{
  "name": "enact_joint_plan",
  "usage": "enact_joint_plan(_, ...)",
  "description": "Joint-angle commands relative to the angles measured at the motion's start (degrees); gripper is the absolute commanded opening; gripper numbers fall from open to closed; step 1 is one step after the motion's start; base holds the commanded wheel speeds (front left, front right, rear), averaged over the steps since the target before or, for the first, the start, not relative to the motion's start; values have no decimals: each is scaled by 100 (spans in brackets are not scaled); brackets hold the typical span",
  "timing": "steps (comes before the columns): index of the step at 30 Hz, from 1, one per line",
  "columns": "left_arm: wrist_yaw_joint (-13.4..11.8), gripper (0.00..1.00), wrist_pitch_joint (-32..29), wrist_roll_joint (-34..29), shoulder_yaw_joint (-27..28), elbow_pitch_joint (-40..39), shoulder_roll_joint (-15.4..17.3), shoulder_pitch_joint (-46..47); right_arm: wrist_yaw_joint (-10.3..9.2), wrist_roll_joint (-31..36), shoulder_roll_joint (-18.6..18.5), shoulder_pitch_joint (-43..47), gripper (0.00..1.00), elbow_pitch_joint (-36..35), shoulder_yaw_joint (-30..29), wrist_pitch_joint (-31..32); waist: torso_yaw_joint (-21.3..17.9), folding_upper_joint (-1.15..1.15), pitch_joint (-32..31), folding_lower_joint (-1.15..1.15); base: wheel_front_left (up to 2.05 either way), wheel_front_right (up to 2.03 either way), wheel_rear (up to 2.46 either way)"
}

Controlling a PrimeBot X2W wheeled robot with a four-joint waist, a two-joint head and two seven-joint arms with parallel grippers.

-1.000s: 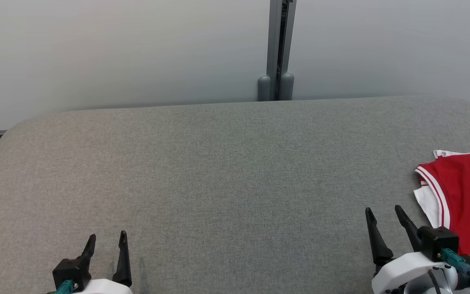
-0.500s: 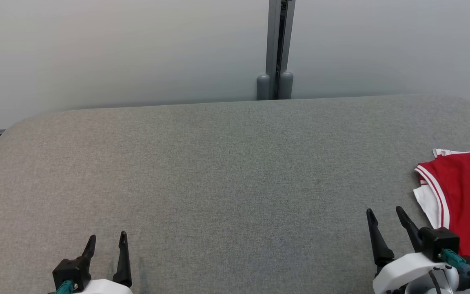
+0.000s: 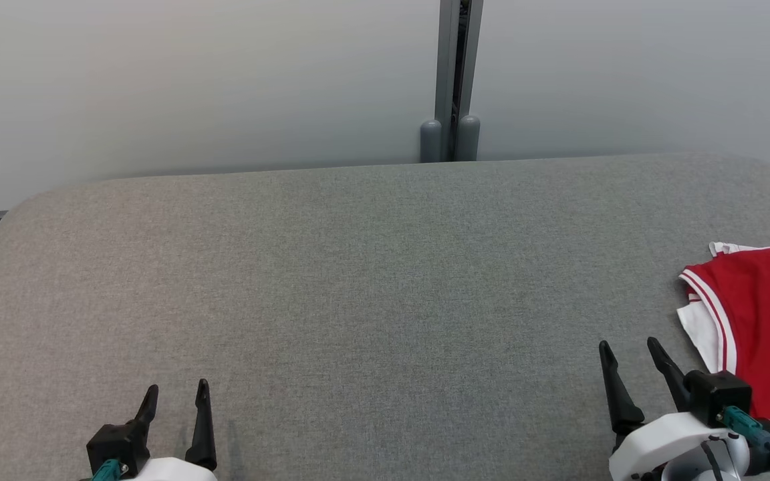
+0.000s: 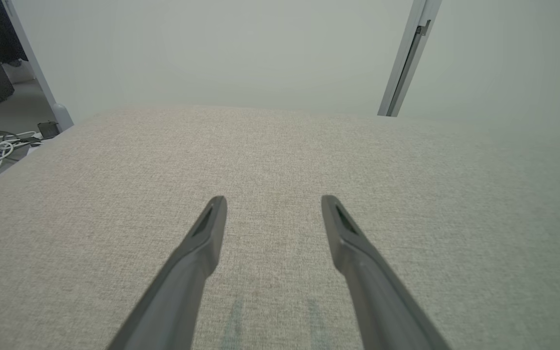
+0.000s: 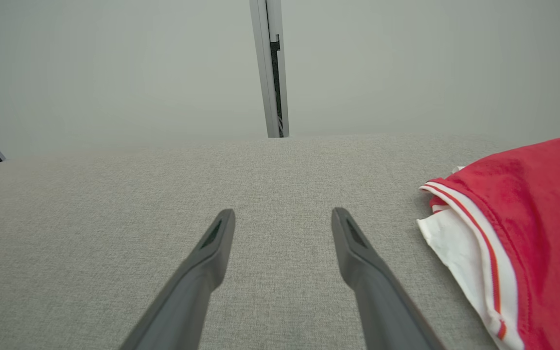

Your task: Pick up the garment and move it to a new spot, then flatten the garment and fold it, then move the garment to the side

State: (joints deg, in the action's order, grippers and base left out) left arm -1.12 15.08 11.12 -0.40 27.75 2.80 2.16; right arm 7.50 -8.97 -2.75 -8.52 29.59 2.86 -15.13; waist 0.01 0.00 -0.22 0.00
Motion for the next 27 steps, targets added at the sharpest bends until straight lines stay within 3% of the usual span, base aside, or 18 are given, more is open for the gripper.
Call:
enact_joint_plan(1, 5, 100, 8, -15, 15, 5, 24, 15, -2, 20, -37, -19, 100, -5, 12, 2, 0, 0, 0, 0, 0, 0, 0)
enact_joint_plan(9, 50, 100, 8, 48, -2, -22, 22, -3, -2, 118, -38, -1, 100, 20, 49, 2, 43, 0, 2, 0, 0, 0, 0)
enact_joint_plan(10, 78, 0, 8, 103, 1, -19, 24, -15, -2, 124, -38, 7, 0, 9, 50, 2, 45, 0, 3, 0, 0, 0, 0)
enact_joint_plan(15, 76, 0, -55, 140, -2, 198, -58, -129, 0, 67, 71, 175, 0, 220, 77, 17, 42, 0, 3, 0, 0, 0, 0)
enact_joint_plan(27, 205, 0, -411, 1432, 127, -41, -44, -16, 0, -1295, 55, 166, 0, -63, -101, 377, 38, 0, 7, 0, 0, 0, 0)
